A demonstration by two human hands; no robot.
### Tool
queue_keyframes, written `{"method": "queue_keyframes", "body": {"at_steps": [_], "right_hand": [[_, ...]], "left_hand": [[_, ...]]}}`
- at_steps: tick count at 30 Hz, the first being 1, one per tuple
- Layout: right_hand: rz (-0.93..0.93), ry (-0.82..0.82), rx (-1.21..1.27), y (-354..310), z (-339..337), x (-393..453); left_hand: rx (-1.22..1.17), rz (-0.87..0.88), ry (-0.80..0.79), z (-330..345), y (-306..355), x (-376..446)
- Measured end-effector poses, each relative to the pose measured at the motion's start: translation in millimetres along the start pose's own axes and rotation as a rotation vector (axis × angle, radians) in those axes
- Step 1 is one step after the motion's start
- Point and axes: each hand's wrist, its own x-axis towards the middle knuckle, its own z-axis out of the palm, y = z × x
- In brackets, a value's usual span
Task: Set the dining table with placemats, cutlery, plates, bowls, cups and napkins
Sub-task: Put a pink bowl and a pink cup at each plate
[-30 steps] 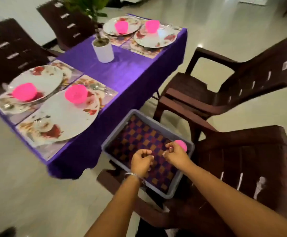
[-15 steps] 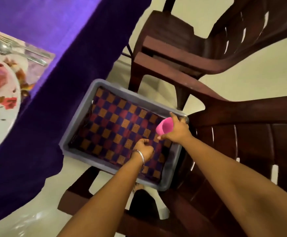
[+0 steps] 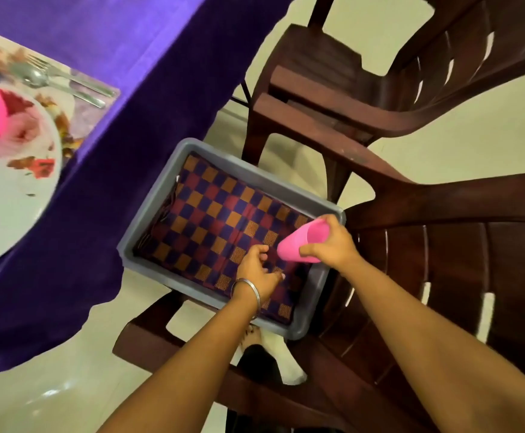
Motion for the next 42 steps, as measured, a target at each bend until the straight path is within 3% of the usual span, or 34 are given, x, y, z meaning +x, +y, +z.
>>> {"method": "queue_keyframes", "body": {"at_steps": [9,14,17,20,26,42], "right_hand": [[-0.223,-0.233,0.138,-68.1,-44.0,-135.0],[-0.436,-0.416,0.031,-111.8,-70.4,-205.4],[-0.57,-0.469,-0.04,-139.5,-74.2,-246.3],[-0.759,-0.377,-0.181,-170.4,-69.4,-280.3],[-0.956,-0.417,-0.264,-221.8,-46.5,-336.3],[-0.935,-0.482,-0.313,-385.9,87.6,-385.9]], "left_hand": [[0.45,0.435,0.026,-39.1,70.3,-120.9],[0.346,0.64,0.259,-64.8,79.2,-213.9],[0.24,0.642,0.445,-81.4,75.9,-258.7],[0.217,0.637,0.612,-101.9,69.4,-291.6],[0.161,0.574,0.781,-150.3,49.0,-339.2],[0.243,0.604,0.768,-360.8,-10.4,-338.6]]}}
